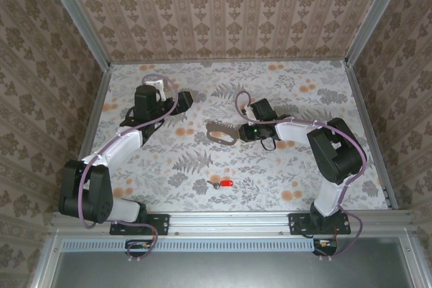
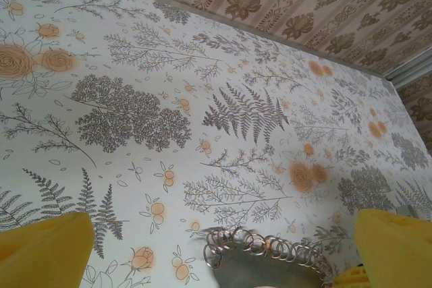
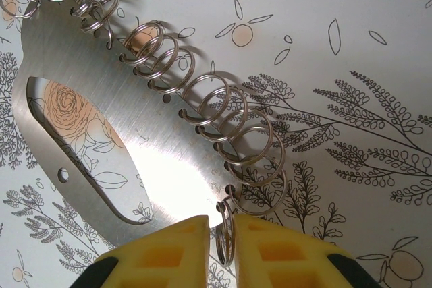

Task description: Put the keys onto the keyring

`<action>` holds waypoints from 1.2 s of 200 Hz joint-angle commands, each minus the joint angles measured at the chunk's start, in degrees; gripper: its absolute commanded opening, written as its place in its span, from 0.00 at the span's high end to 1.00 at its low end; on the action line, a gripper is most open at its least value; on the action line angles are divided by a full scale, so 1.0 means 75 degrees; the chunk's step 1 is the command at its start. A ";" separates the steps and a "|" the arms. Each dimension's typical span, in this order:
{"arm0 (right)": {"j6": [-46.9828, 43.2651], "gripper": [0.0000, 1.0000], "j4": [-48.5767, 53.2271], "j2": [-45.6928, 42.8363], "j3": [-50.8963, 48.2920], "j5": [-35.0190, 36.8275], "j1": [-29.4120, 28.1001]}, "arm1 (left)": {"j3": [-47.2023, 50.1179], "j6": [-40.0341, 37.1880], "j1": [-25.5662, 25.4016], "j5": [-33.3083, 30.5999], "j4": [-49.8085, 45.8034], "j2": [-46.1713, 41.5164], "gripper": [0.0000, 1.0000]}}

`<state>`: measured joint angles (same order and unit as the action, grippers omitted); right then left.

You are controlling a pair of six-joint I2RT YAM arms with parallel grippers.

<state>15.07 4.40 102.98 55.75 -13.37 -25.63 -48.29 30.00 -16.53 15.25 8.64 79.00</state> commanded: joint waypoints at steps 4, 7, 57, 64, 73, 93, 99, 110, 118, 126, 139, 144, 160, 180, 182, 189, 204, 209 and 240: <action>0.0041 0.82 -0.0048 0.0021 -0.0050 -0.0004 0.0054 | -0.0264 -0.0121 -0.0045 0.0100 0.0116 -0.0072 0.00; 0.0037 0.82 -0.0048 0.0034 -0.0050 -0.0001 0.0054 | -0.0264 -0.0117 -0.0042 0.0100 0.0122 -0.0075 0.00; 0.0024 0.88 -0.0054 0.0109 -0.0062 -0.0023 0.0048 | -0.0252 -0.0124 -0.0042 0.0115 0.0120 -0.0082 0.00; 0.0017 0.90 -0.0041 0.0099 -0.0058 -0.0023 0.0051 | -0.0252 -0.0130 -0.0039 0.0108 0.0122 -0.0081 0.00; 0.0006 0.93 -0.0027 0.0099 -0.0068 -0.0011 0.0054 | -0.0252 -0.0128 -0.0045 0.0112 0.0118 -0.0079 0.00; -0.0017 1.00 -0.0014 0.0080 -0.0049 -0.0023 0.0058 | -0.0264 -0.0144 -0.0042 0.0091 0.0123 -0.0063 0.00; -0.0029 1.00 -0.0006 0.0076 -0.0042 -0.0014 0.0065 | -0.0263 -0.0154 -0.0045 0.0083 0.0122 -0.0048 0.00; -0.0050 1.00 -0.0001 0.0060 -0.0028 -0.0031 0.0065 | -0.0275 -0.0166 -0.0045 0.0077 0.0112 -0.0014 0.00; -0.0052 1.00 -0.0018 0.0042 -0.0027 -0.0033 0.0074 | -0.0276 -0.0168 -0.0045 0.0077 0.0099 0.0021 0.00; -0.0052 1.00 -0.0075 0.0004 -0.0049 -0.0037 0.0079 | -0.0276 -0.0188 -0.0045 0.0077 0.0089 0.0043 0.00; -0.0053 1.00 -0.0189 -0.0060 -0.0091 -0.0065 0.0098 | -0.0281 -0.0253 -0.0045 0.0097 0.0028 0.0071 0.00; -0.0036 1.00 -0.0231 -0.0062 -0.0096 -0.0106 0.0100 | -0.0298 -0.0274 -0.0045 0.0100 -0.0011 0.0071 0.00; 0.0029 1.00 -0.0224 -0.0002 -0.0038 -0.0265 0.0136 | -0.0311 -0.0352 -0.0034 0.0146 -0.0084 0.0063 0.00; 0.0120 0.84 -0.0246 0.0120 0.0011 -0.0413 0.0128 | -0.0293 -0.0395 -0.0028 0.0159 -0.0098 -0.0002 0.00; 0.0128 0.83 -0.0256 0.0133 0.0015 -0.0422 0.0128 | -0.0289 -0.0395 -0.0023 0.0159 -0.0098 -0.0005 0.00; 0.0159 0.82 -0.0290 0.0157 0.0000 -0.0432 0.0125 | -0.0298 -0.0401 -0.0022 0.0159 -0.0096 -0.0019 0.00; 0.0237 0.81 -0.0338 0.0217 -0.0014 -0.0432 0.0125 | -0.0299 -0.0401 -0.0010 0.0188 -0.0075 -0.0028 0.00; 0.0264 0.81 -0.0355 0.0236 -0.0004 -0.0439 0.0123 | -0.0300 -0.0402 -0.0010 0.0202 -0.0064 -0.0024 0.00; 0.0353 0.83 -0.0383 0.0300 -0.0003 -0.0437 0.0124 | -0.0277 -0.0360 -0.0006 0.0258 0.0006 -0.0045 0.00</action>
<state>16.34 2.74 103.92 55.75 -15.51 -24.88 -48.95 28.29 -16.51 15.75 8.60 79.02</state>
